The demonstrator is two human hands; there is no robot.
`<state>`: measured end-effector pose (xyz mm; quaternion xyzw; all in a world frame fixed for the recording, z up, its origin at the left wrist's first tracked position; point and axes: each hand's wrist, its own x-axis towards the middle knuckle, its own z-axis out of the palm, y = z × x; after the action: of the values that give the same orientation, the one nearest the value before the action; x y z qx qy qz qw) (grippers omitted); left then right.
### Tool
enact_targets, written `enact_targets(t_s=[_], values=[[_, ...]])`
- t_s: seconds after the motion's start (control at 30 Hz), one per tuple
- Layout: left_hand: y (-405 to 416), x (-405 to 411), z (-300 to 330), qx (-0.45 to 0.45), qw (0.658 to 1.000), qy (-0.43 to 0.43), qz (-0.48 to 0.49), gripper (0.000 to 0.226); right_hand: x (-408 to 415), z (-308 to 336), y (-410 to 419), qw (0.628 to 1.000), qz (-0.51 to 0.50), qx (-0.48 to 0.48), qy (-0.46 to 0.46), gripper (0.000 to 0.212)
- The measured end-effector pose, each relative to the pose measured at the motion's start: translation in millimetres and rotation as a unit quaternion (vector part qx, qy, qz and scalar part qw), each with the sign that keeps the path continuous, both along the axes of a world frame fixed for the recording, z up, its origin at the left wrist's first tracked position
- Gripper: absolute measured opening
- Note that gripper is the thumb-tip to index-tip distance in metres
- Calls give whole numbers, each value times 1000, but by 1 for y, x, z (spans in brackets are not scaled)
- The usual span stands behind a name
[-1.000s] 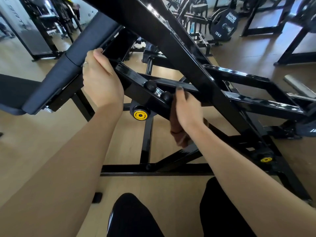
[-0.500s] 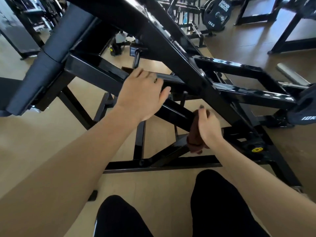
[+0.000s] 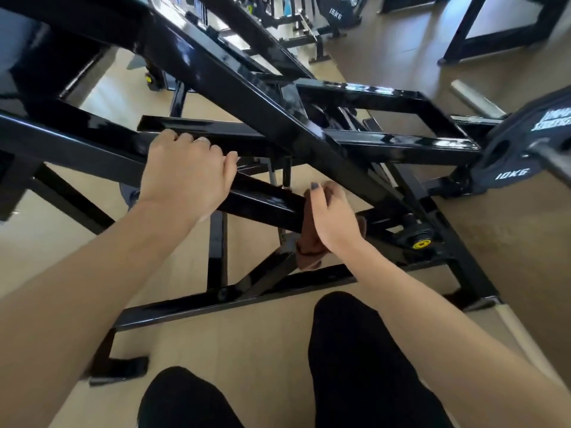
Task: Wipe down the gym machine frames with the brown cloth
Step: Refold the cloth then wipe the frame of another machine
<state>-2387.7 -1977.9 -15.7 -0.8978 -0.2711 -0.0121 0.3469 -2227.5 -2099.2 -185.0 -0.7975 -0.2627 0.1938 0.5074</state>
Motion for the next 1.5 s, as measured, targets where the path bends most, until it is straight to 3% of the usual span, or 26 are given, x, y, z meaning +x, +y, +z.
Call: enact_targets(t_s=[0.1, 0.17, 0.3, 0.4, 0.57, 0.77, 0.97, 1.17, 1.37, 1.5], values=[[-4, 6, -3, 4, 1000, 28, 1, 64, 17, -21, -15, 996, -45, -39, 68, 78], [-4, 7, -5, -4, 999, 38, -2, 66, 19, -22, -13, 994, -54, -40, 87, 78], [3, 4, -9, -3, 999, 17, -32, 68, 0, 12, 6, 999, 14, -37, -25, 68], [7, 3, -12, 2, 998, 8, -57, 72, -32, 48, 36, 988, 104, 33, -107, 69], [7, 4, -11, 7, 998, 9, -61, 76, -28, 38, 33, 984, 87, 56, -146, 48], [-24, 43, -40, -17, 986, 53, -156, 86, 34, -38, -19, 999, 7, -34, -41, 51], [-37, 82, -89, -77, 979, 92, -167, 70, 94, -102, -74, 992, -49, -110, 23, 56], [-35, 81, -98, -68, 981, 93, -159, 58, 71, -81, -55, 995, -72, -64, 36, 43], [-36, 81, -97, -51, 979, 101, -170, 57, -1, -20, 2, 989, 24, 91, -113, 51], [-39, 82, -100, -29, 987, 72, -144, 56, 36, -55, -34, 998, 26, 36, -40, 42]])
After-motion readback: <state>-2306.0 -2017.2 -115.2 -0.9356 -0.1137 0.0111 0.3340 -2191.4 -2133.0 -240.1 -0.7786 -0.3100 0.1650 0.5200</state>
